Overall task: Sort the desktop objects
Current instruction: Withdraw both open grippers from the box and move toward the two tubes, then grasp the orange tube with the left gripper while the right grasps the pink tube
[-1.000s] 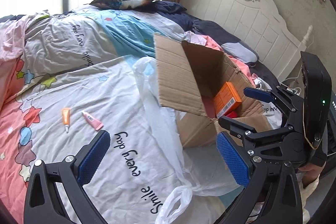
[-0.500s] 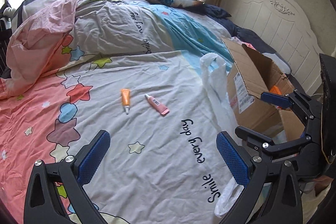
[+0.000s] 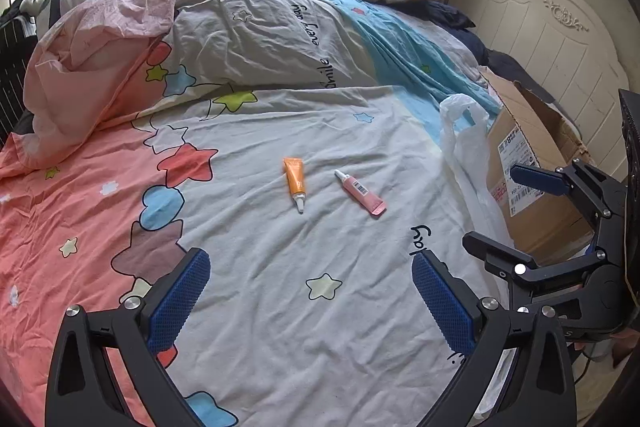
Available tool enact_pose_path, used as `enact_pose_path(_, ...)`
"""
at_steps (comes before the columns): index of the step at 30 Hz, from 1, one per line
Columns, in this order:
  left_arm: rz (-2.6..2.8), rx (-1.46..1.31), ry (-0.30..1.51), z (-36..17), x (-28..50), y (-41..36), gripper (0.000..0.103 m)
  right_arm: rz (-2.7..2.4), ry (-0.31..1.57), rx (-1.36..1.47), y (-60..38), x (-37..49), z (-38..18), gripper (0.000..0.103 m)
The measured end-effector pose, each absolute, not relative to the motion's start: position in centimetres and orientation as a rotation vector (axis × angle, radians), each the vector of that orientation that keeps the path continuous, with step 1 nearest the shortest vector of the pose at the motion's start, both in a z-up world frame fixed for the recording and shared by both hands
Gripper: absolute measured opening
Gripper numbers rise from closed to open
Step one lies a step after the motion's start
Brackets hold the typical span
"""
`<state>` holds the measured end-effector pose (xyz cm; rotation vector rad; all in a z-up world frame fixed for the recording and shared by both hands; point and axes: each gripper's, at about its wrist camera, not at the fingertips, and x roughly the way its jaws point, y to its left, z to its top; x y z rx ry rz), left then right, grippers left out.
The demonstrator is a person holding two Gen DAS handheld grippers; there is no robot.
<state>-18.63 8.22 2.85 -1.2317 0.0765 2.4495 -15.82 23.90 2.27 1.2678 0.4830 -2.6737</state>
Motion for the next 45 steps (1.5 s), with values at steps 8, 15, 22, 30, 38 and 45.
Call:
enact_pose_path(8,2.431,-1.293,0.078,1.0,-21.7,8.7,0.103,-2.637,0.513,1.343,23.0,-18.8,-0.2,0.081)
enact_pose_path(15,2.393,-1.311,0.046,-0.7,-24.9,9.9,0.103,-2.627,0.454,1.377,23.4,-21.4,-2.1,0.081)
enact_pose_path(22,2.371,-1.374,0.041,-3.3,-27.8,10.8,0.103,-2.583,0.388,1.417,23.4,-24.2,-4.5,0.081)
enact_pose_path(30,2.369,-1.46,-0.062,-5.8,-30.9,10.1,0.103,-2.558,0.182,1.472,25.4,-27.2,-6.7,0.081)
enact_pose_path(38,2.37,-1.466,-0.039,-7.4,-31.6,11.4,0.103,-2.553,0.131,1.489,26.0,-28.1,-8.0,0.081)
enact_pose_path(45,2.423,-1.443,0.052,-8.0,-31.9,12.7,0.103,-2.566,0.145,1.448,25.6,-28.1,-7.8,0.081)
